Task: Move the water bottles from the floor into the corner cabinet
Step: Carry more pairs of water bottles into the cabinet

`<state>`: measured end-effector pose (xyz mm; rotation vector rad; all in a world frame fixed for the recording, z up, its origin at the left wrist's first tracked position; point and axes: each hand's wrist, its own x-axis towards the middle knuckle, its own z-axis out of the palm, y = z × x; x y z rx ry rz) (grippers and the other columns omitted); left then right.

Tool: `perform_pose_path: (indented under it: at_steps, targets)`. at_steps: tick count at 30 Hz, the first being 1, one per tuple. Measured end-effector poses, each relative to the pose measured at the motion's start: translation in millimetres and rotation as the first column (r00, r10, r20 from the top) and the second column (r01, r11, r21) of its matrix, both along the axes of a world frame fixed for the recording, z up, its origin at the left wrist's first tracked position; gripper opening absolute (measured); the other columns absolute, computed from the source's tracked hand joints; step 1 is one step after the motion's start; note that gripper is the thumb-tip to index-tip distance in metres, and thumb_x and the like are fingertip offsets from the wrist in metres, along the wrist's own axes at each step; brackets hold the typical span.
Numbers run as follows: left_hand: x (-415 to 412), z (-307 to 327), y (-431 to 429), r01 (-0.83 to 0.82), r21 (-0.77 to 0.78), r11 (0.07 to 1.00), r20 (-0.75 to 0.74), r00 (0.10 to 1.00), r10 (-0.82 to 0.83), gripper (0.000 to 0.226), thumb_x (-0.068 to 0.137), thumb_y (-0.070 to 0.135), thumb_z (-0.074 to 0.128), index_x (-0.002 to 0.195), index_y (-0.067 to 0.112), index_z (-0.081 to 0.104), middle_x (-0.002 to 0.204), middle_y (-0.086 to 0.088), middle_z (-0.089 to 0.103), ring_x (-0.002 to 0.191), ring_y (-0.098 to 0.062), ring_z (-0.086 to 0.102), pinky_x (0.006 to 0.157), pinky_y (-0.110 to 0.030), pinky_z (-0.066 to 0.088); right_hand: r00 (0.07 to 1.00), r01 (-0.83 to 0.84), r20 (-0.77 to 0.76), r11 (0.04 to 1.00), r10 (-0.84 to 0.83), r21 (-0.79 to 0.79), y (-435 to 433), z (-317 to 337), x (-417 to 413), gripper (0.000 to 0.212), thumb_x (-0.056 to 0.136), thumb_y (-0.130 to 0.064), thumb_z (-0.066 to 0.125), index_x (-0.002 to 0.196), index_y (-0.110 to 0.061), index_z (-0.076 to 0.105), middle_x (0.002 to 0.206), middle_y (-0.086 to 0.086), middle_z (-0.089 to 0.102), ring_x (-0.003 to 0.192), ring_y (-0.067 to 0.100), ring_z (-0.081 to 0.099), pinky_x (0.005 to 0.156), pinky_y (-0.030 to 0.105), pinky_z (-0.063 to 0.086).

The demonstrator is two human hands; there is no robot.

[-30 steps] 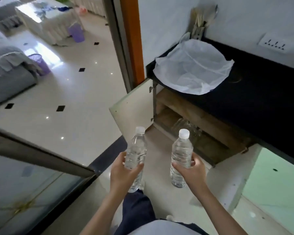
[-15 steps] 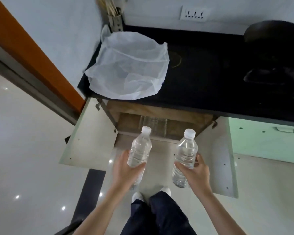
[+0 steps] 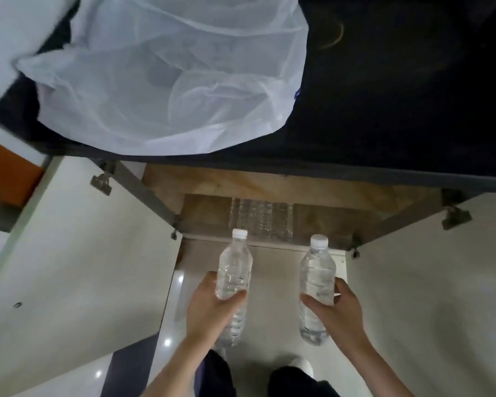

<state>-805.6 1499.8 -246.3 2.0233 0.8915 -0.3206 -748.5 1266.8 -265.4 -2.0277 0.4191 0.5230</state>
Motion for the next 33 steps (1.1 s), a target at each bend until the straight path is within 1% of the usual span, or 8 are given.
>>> perform_pose_path:
  at_steps: [6,8,10,12,13,16,24,33]
  targets:
    - [59.5,-158.2,49.0,0.202,0.083,0.976,-0.007,0.979,-0.203,0.028,0.075,0.031,0.080,0.079,0.027,0.052,0.070,0.011,0.064,0.055,0.005,0.061,0.055,-0.015,0.052,0.998,-0.006,0.059,1.000,0.007,-0.026,24.8,-169.5,60.0,0.040,0.065,-0.023,0.091,0.091,-0.027,0.061,0.087,-0.003,0.073,0.075,0.015,0.069,0.066,0.025,0.047]
    - [81.1,-209.9,69.1,0.379,-0.129,0.916,0.080,0.925,-0.371,0.025,0.091,0.025,0.063,0.076,0.022,0.043,0.060,0.003,0.054,0.044,-0.002,0.057,0.046,-0.016,0.049,0.998,-0.009,0.068,1.000,0.010,-0.016,32.3,-220.3,81.7,0.046,0.064,-0.029,0.092,0.099,-0.024,0.064,0.092,-0.002,0.073,0.080,0.018,0.070,0.071,0.028,0.049]
    - [96.7,-252.3,85.7,0.191,-0.423,0.886,0.213,0.971,-0.108,0.023,0.089,0.032,0.057,0.076,0.024,0.040,0.057,-0.001,0.052,0.047,-0.016,0.057,0.046,-0.028,0.050,0.995,-0.015,0.099,1.000,0.016,-0.007,38.3,-263.1,103.9,0.047,0.064,-0.030,0.092,0.102,-0.023,0.066,0.092,-0.004,0.072,0.082,0.018,0.070,0.072,0.028,0.049]
    - [111.0,-296.8,86.5,0.367,-0.079,0.927,0.167,0.922,-0.351,0.021,0.083,0.035,0.070,0.080,0.031,0.049,0.068,0.008,0.061,0.061,-0.009,0.061,0.056,-0.022,0.052,0.985,-0.032,0.167,0.999,0.029,0.020,43.1,-297.8,125.5,0.042,0.066,-0.027,0.090,0.101,-0.022,0.067,0.090,-0.007,0.074,0.082,0.013,0.070,0.071,0.026,0.052]
    - [123.3,-308.4,87.7,0.211,0.067,0.975,0.155,0.963,-0.219,0.021,0.080,0.037,0.075,0.082,0.033,0.055,0.072,0.011,0.065,0.066,-0.004,0.063,0.062,-0.021,0.053,0.978,-0.054,0.203,0.998,0.049,0.020,45.9,-311.3,135.5,0.041,0.068,-0.027,0.089,0.102,-0.023,0.067,0.090,-0.008,0.074,0.082,0.010,0.070,0.073,0.026,0.054]
    - [152.4,-326.2,92.1,-0.036,0.088,0.995,0.327,0.945,0.005,0.026,0.073,0.046,0.080,0.080,0.026,0.064,0.064,0.012,0.068,0.062,-0.003,0.065,0.061,-0.024,0.051,0.960,-0.093,0.268,0.995,0.077,0.048,54.9,-337.0,161.2,0.035,0.072,-0.029,0.086,0.102,-0.025,0.067,0.088,-0.012,0.073,0.071,0.001,0.070,0.062,0.015,0.051]
    - [189.8,-349.0,114.8,0.015,0.005,1.000,0.416,0.909,-0.016,0.022,0.077,0.041,0.078,0.074,0.020,0.070,0.062,0.012,0.070,0.055,-0.004,0.065,0.056,-0.023,0.042,0.955,-0.064,0.293,0.996,0.043,0.062,70.9,-358.3,212.5,0.038,0.063,-0.051,0.082,0.094,-0.035,0.068,0.089,-0.007,0.076,0.080,0.018,0.073,0.080,0.041,0.059]
    - [203.4,-348.6,121.6,0.054,0.041,0.998,0.390,0.919,-0.066,0.029,0.076,0.046,0.077,0.071,0.018,0.072,0.064,0.004,0.072,0.067,-0.017,0.069,0.064,-0.030,0.050,0.974,-0.009,0.227,1.000,0.002,0.029,90.0,-360.7,237.1,0.040,0.073,-0.051,0.079,0.100,-0.022,0.070,0.095,0.002,0.074,0.088,0.022,0.070,0.085,0.037,0.057]
